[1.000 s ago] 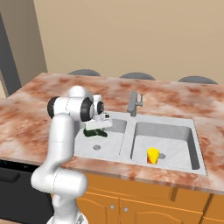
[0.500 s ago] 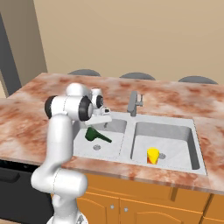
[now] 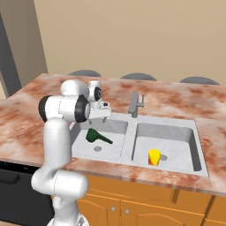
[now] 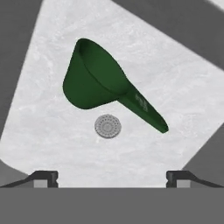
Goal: Move any existing items from the left basin to the right basin for drying. Then move the measuring cup from the counter to the left basin of the sink for washing.
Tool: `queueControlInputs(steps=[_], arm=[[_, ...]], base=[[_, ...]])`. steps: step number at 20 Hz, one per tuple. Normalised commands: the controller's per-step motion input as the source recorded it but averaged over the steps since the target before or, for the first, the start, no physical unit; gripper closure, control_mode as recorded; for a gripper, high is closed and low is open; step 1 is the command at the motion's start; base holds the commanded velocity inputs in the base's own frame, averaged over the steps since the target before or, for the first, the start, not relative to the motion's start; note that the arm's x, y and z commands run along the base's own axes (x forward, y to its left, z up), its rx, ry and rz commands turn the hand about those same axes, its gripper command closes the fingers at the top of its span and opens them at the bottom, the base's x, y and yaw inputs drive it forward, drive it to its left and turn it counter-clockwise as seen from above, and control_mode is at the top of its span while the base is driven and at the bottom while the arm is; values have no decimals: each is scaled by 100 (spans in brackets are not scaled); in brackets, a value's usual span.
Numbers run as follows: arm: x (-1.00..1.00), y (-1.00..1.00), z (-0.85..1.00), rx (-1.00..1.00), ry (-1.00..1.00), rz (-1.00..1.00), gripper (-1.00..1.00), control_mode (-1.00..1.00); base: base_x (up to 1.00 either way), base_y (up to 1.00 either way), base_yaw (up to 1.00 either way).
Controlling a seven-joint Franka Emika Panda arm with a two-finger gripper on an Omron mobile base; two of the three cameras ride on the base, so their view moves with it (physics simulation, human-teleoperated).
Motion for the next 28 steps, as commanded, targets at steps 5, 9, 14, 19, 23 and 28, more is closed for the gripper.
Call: queueControlInputs(steps=[5,9,14,19,23,28], arm=[[-53,28,43,0,0,0,-100,-100],[-65,26,38,0,0,0,-100,-100],[-71,30,38,-2,0,0,-100,-100],[-47,38,9,-5,0,0,-100,-100],[-4,9,0,-2,0,0,-100,-100],[0,0,0,0,0,0,-100,-100]], base=[[0,0,0],[0,0,0],[0,0,0],[0,0,0],[0,0,0],[0,0,0]])
